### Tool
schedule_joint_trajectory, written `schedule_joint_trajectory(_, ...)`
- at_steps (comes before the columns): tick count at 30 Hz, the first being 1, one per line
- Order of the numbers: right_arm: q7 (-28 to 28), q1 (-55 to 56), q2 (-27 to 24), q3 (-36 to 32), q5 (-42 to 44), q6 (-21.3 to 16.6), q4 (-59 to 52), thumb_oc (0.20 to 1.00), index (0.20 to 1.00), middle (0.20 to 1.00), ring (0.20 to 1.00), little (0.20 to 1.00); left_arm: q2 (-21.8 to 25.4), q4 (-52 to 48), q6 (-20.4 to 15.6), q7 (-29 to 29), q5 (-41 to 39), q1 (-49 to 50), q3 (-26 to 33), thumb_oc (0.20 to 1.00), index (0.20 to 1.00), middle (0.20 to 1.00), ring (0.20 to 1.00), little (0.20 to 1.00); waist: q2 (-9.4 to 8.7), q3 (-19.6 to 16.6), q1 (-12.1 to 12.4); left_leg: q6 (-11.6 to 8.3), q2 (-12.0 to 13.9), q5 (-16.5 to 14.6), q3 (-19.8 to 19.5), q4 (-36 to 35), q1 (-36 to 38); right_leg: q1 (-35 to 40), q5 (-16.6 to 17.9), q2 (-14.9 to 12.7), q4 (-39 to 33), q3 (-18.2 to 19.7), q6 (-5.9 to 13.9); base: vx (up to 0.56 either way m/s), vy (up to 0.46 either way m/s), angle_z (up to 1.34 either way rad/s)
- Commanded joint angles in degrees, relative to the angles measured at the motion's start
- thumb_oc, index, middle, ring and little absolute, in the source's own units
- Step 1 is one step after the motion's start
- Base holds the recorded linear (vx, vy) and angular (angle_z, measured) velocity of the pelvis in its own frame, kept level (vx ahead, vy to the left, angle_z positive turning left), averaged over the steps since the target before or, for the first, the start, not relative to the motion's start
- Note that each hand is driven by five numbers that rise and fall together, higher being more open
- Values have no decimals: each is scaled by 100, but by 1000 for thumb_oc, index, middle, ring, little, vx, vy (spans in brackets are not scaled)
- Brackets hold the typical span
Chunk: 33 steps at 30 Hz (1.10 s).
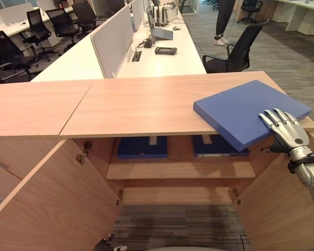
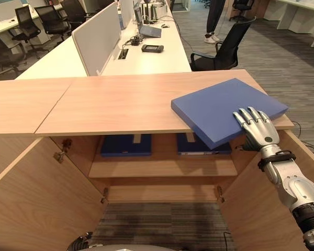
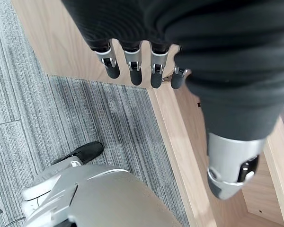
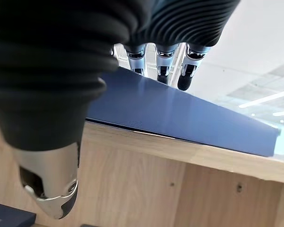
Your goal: Put the empty folder in the office cabinet
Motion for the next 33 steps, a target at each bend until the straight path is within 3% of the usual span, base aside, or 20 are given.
schedule_joint_trajectory(1, -104, -641, 214, 177, 159, 77, 53, 1000, 1000, 1000, 1000, 1000, 386, 169, -115, 73, 28, -269, 1, 1000, 1000, 1000, 1000, 1000, -187, -29, 222, 49, -104, -339, -173, 119, 2, 27, -302, 101, 175, 152, 21, -3, 2, 5)
schedule_joint_trajectory(2, -113, -638, 240, 163, 178, 76, 51, 1000, 1000, 1000, 1000, 1000, 386, 204, -119, 82, 47, -285, 4, 1000, 1000, 1000, 1000, 1000, -184, -28, 223, 49, -102, -336, -178, 120, -1, 28, -309, 100, 177, 152, 19, -2, 2, 5)
schedule_joint_trajectory(3, -114, -641, 266, 157, 197, 67, 38, 881, 881, 881, 881, 881, 384, 228, -121, 89, 59, -297, 7, 1000, 1000, 1000, 1000, 1000, -186, -29, 229, 49, -101, -335, -184, 120, -1, 30, -313, 100, 178, 151, 17, -2, 1, 7)
schedule_joint_trajectory(4, -108, -636, 294, 147, 209, 64, 12, 200, 200, 200, 200, 200, 382, 247, -123, 97, 70, -309, 13, 1000, 1000, 1000, 1000, 1000, -188, -28, 231, 50, -102, -334, -189, 120, -1, 30, -315, 101, 179, 150, 17, -2, -1, 7)
schedule_joint_trajectory(24, -161, -573, 587, -206, 612, 84, -241, 200, 200, 200, 200, 200, 259, 952, -66, 289, 262, -660, 209, 1000, 1000, 1000, 1000, 1000, -245, -52, 268, 57, -112, -342, -262, 119, 13, 51, -333, 108, 199, 140, -2, -1, 0, 1)
schedule_joint_trajectory(33, -411, -628, 547, -1210, 1179, 36, -1504, 200, 200, 200, 200, 200, 193, 1160, -2, 408, 377, -789, 309, 1000, 1000, 1000, 1000, 1000, -272, -96, 217, 65, -119, -351, -268, 113, 6, 32, -343, 126, 208, 183, -9, -8, 1, 0)
